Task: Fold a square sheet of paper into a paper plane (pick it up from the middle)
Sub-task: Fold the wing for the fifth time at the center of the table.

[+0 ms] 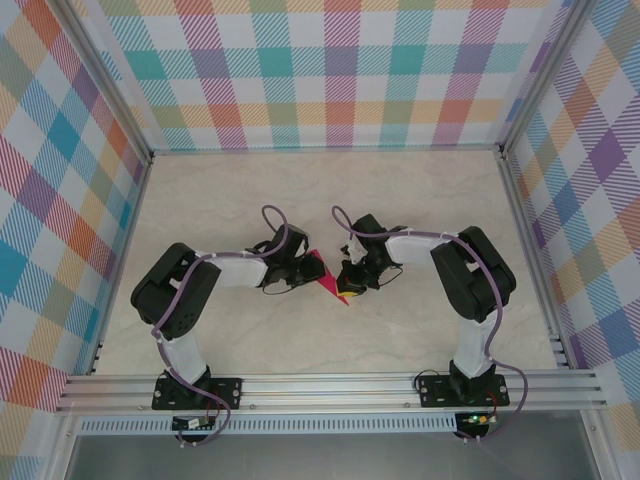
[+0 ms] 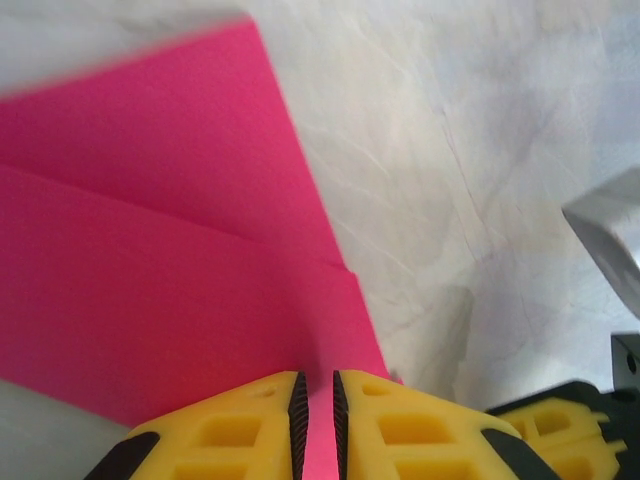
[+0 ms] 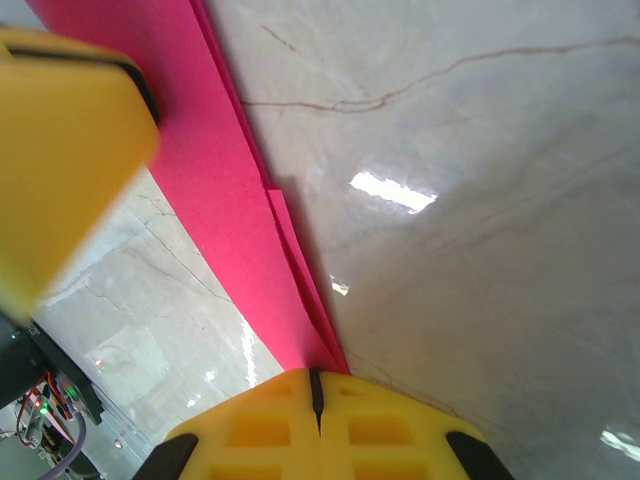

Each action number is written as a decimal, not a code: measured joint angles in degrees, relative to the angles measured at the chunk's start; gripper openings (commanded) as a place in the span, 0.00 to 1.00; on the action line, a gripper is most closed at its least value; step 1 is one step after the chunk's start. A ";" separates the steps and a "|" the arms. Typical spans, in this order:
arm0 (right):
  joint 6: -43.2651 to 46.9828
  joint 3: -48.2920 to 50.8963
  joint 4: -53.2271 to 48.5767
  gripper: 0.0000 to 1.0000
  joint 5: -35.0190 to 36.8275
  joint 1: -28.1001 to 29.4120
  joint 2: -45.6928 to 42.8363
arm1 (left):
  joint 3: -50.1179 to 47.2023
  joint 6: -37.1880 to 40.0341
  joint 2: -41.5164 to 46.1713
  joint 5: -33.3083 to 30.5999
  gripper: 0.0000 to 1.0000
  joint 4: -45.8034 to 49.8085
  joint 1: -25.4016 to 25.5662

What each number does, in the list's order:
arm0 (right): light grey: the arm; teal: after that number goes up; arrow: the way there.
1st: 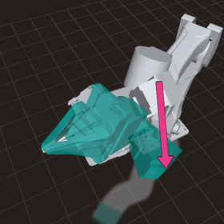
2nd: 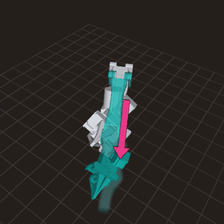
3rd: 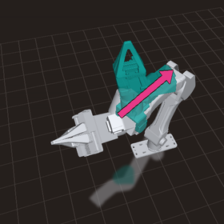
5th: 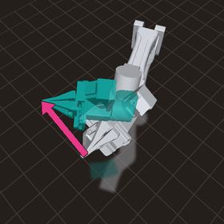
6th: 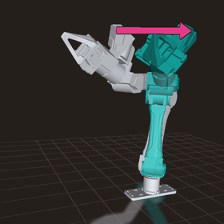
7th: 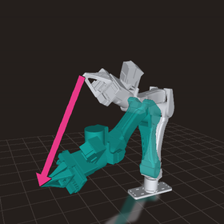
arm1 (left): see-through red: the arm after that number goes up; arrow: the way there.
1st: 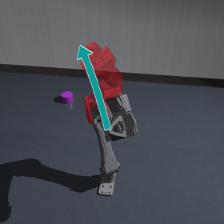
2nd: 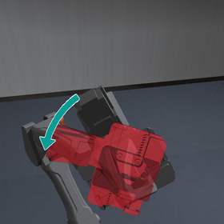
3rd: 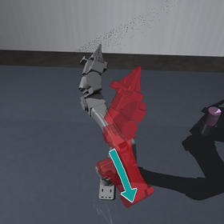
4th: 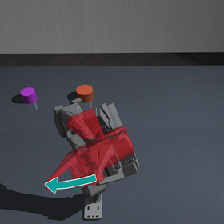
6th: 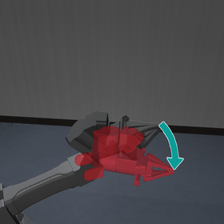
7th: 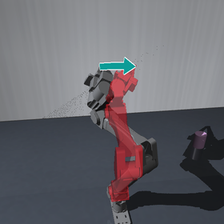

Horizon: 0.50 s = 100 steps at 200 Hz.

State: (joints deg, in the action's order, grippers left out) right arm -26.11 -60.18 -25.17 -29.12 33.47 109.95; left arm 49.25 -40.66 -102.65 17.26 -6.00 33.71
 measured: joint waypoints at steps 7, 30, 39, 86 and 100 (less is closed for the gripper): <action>0.00 0.00 0.00 0.00 0.00 0.00 0.02 | -0.04 0.02 0.00 0.02 0.18 -0.02 -1.01; 0.00 0.00 0.00 0.00 -0.04 0.00 0.07 | -0.09 0.52 0.00 0.24 0.18 0.04 -4.11; 0.00 0.00 0.00 0.00 -0.07 -0.02 0.09 | -0.04 1.05 0.00 0.28 0.18 0.17 -5.07; 0.00 0.00 0.00 0.00 -0.07 -0.04 0.09 | 1.38 3.10 0.00 -1.42 0.18 3.04 -8.81; 0.00 -0.02 0.00 0.01 -0.07 -0.04 0.09 | 1.62 3.65 0.00 -1.55 0.18 3.58 -10.05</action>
State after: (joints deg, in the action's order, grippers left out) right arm -26.11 -60.20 -25.17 -29.19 33.43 110.04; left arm 50.87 -37.01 -102.65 15.70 -2.42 23.66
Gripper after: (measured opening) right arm 0.045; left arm 0.184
